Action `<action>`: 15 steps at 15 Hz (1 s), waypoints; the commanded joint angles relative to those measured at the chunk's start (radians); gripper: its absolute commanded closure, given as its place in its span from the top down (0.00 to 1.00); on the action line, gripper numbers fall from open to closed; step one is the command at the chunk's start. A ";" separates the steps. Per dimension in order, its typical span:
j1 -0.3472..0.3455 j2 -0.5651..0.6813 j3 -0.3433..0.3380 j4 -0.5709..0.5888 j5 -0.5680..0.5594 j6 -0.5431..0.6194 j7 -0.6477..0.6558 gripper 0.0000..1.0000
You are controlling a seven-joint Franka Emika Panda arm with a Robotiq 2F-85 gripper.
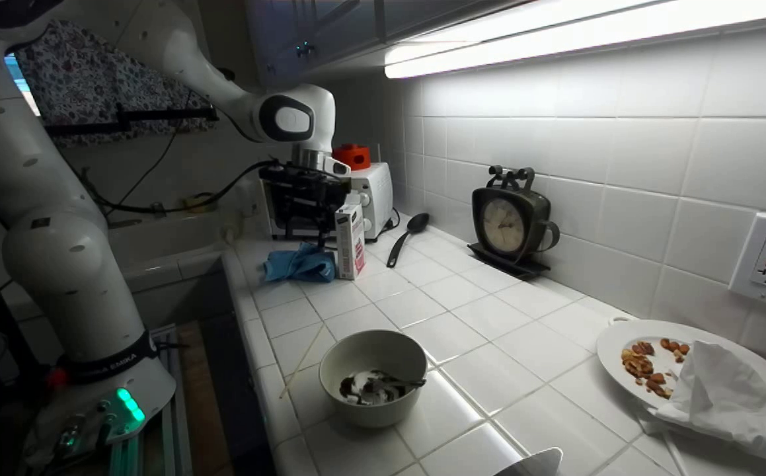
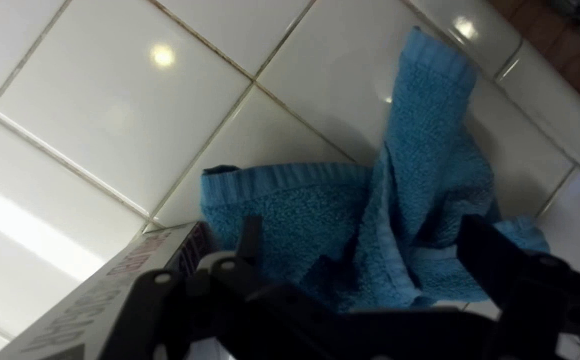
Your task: Move the blue cloth closer to the wall
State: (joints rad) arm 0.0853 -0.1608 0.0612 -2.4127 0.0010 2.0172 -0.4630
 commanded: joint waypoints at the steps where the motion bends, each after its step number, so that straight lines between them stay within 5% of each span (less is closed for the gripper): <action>1: 0.024 -0.026 -0.018 -0.022 0.036 -0.014 -0.164 0.74; 9: 0.043 -0.005 -0.009 -0.020 0.048 0.007 -0.237 0.16; 10: 0.043 -0.001 -0.009 -0.019 0.050 0.013 -0.232 0.18; 12: 0.042 0.011 -0.011 -0.017 0.050 0.033 -0.230 0.06; 15: 0.041 0.031 -0.006 -0.022 0.035 0.092 -0.215 0.07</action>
State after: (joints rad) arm 0.1232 -0.1531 0.0565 -2.4292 0.0177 2.0567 -0.6771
